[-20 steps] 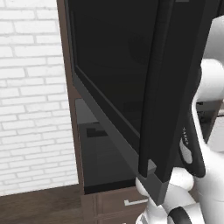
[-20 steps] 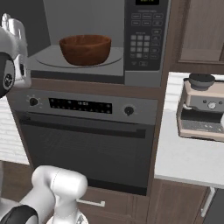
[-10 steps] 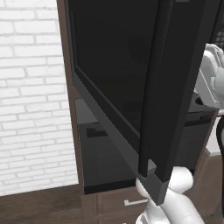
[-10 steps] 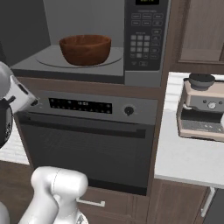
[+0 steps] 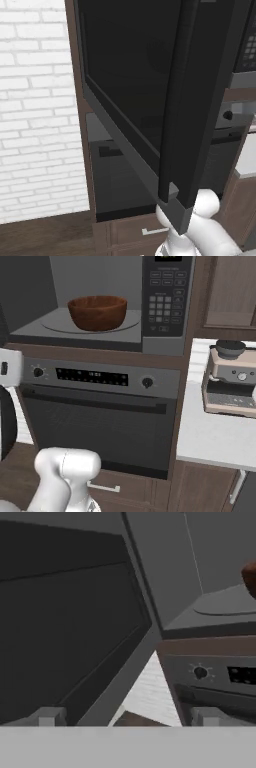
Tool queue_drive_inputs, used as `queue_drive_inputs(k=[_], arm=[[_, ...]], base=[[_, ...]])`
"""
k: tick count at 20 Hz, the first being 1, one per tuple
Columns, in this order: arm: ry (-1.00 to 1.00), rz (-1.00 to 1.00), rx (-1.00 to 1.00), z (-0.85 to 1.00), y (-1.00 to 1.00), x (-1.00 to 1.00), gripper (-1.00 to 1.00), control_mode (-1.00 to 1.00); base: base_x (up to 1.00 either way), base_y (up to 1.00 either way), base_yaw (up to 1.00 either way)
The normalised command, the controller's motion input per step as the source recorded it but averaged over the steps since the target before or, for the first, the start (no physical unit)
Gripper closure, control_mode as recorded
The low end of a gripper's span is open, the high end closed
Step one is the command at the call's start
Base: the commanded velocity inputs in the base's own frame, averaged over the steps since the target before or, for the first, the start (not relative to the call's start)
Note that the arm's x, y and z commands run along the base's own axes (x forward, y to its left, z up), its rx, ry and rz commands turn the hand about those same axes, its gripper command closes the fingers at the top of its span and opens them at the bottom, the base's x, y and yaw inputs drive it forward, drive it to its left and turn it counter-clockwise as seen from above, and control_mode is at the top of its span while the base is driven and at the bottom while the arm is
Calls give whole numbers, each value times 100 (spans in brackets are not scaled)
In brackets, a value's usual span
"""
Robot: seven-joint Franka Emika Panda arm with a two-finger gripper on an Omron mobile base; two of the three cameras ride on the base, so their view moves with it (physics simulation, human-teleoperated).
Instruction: Open the microwave, place the bowl with waffle inside the microwave, then close the microwave door and turn it on.
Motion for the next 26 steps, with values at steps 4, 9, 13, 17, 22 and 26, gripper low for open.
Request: queue_drive_inputs(k=[4, 9, 13, 17, 22, 26], arm=[[-42, 48, -66, 24, 0, -100, -100, -100], [-48, 44, -69, 2, 14, -92, -100, -100], [-53, 29, -66, 0, 66, -66, -100, -100], [-38, 13, -46, 0, 63, -42, -100, -100], [-33, 7, -38, 0, 33, -56, -100, -100], [-32, 8, -41, 0, 50, -64, -100, -100]], base=[[0, 0, 0], [0, 0, 0], [0, 0, 0], [0, 0, 0], [0, 0, 0], [0, 0, 0]])
